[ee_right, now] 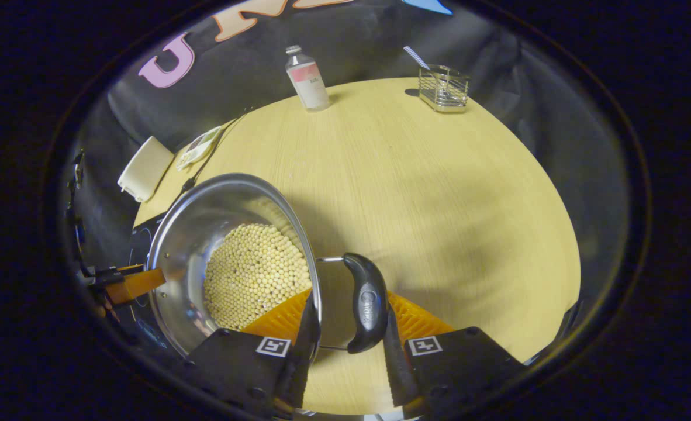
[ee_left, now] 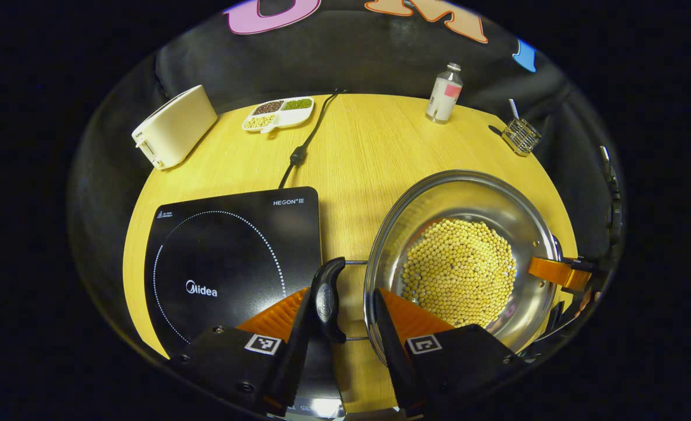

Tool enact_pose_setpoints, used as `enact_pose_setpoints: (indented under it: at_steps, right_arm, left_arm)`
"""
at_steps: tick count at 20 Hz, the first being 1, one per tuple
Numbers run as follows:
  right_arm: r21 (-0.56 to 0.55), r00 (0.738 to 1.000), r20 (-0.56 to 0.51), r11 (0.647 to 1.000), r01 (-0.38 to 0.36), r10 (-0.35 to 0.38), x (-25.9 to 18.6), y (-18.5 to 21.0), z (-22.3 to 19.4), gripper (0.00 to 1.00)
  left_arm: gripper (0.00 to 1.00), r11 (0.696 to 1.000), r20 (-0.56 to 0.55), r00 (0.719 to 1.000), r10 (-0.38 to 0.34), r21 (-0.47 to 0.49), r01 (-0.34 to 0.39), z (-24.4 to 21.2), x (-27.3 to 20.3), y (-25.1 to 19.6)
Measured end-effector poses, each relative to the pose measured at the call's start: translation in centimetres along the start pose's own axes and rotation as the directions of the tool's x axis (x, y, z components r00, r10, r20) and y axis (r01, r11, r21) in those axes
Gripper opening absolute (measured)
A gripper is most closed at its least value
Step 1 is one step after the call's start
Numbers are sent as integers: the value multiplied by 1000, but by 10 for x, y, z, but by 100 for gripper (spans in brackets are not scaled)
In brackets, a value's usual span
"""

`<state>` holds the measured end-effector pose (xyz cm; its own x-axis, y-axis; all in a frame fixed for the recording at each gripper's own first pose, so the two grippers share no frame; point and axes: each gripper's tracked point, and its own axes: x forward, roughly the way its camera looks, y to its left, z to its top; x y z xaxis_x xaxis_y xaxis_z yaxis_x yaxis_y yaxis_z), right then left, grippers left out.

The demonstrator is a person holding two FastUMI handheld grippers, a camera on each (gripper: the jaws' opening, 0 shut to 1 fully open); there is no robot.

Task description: First push the handle of the pot to place it horizontally, then grasp the pot with both hands and set it on the induction cooktop.

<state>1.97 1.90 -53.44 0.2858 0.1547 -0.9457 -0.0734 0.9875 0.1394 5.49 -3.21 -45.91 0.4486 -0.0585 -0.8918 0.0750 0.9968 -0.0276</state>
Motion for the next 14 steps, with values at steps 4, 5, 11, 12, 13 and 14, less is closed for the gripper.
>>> enact_pose_setpoints:
  at_steps: [4, 5, 11, 12, 13, 14]
  right_arm:
    - [-24, 1000, 15, 1000, -11, 11, -4, -1, 1, 53]
    - [-31, 1000, 12, 999, -14, 15, -4, -1, 0, 53]
    - [-51, 999, 15, 997, -49, 50, -13, -4, 0, 53]
    - [-59, 998, 17, 997, -53, 54, -17, -2, -1, 53]
    - [-66, 998, 22, 996, -57, 59, -21, 0, 0, 53]
    - [-70, 998, 28, 996, -62, 64, -27, 1, 0, 53]
  left_arm:
    - [63, 999, 1, 1000, 12, -34, -12, -11, -6, -3]
    - [63, 999, -1, 1000, 16, -39, -16, -15, -9, -4]
    - [65, 998, 24, 998, 52, -47, -51, -19, -28, -3]
    - [63, 997, 23, 998, 57, -53, -56, -20, -33, -2]
    - [63, 996, 24, 998, 60, -64, -58, -21, -38, -1]
    - [63, 995, 29, 998, 63, -73, -61, -22, -43, 0]
